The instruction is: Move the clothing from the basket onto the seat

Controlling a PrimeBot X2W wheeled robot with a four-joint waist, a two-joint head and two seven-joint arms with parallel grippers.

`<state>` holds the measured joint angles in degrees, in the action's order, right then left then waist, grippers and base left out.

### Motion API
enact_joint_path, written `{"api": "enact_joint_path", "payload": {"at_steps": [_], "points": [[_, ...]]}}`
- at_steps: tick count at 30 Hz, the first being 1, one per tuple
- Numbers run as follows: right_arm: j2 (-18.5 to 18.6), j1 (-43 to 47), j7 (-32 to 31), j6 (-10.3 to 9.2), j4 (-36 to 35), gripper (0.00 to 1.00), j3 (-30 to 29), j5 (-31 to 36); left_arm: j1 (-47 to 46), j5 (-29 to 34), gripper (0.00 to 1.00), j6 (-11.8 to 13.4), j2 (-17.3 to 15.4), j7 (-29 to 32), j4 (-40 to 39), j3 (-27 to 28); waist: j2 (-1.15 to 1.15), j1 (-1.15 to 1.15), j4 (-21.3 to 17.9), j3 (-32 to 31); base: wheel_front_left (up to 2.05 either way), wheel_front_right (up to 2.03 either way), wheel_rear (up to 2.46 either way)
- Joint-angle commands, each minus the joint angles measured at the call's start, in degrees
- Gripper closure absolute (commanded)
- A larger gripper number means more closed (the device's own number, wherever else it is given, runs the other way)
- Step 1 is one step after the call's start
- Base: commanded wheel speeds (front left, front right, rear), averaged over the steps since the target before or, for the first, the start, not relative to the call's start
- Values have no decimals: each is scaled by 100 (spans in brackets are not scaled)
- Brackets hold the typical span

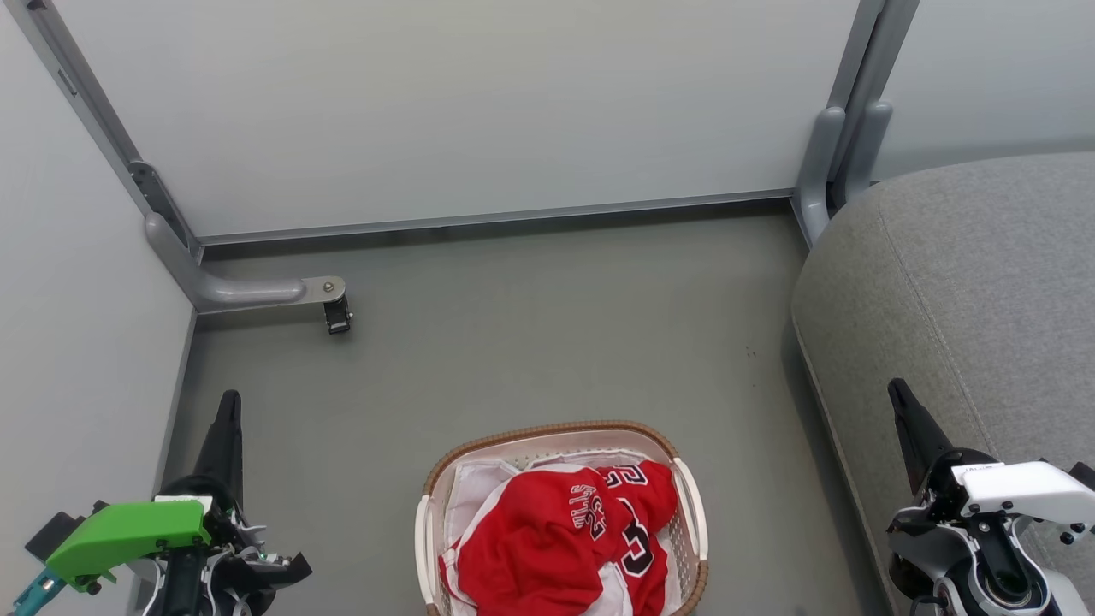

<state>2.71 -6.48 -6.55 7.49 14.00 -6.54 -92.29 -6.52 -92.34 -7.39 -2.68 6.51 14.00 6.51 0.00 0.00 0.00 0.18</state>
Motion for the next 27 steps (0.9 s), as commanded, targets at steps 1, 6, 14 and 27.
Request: {"api": "enact_joint_path", "payload": {"at_steps": [1,6,14,27], "points": [[36,72,-12,0,-16,100,-7,-25,70,-16,100,-23,-42,22,-10,9,0,0,0,0,0,0,0],[35,72,-12,0,-16,100,-7,-25,70,-16,100,-23,-42,22,-10,9,0,0,0,0,0,0,0],[35,72,-12,0,-16,100,-7,-25,70,-16,100,-23,-42,22,-10,9,0,0,0,0,0,0,0],[35,72,-13,0,-16,100,-7,-25,70,-16,100,-23,-42,22,-10,9,0,0,0,0,0,0,0]]}}
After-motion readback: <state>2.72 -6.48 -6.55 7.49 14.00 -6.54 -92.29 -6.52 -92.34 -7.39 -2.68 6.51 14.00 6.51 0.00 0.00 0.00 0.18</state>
